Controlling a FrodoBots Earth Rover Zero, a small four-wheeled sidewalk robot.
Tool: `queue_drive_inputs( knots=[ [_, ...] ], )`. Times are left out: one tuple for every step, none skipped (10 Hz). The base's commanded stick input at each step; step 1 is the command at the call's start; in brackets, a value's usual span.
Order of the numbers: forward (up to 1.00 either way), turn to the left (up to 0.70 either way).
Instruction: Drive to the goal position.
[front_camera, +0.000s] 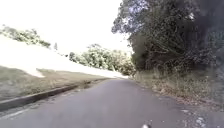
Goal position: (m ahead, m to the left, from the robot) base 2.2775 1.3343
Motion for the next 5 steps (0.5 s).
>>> queue_drive_inputs(
  knots=[
    [0.45,0.0],
    [0.45,0.0],
    [0.45,0.0],
    [0.45,0.0],
    [0.45,0.0]
  ],
)
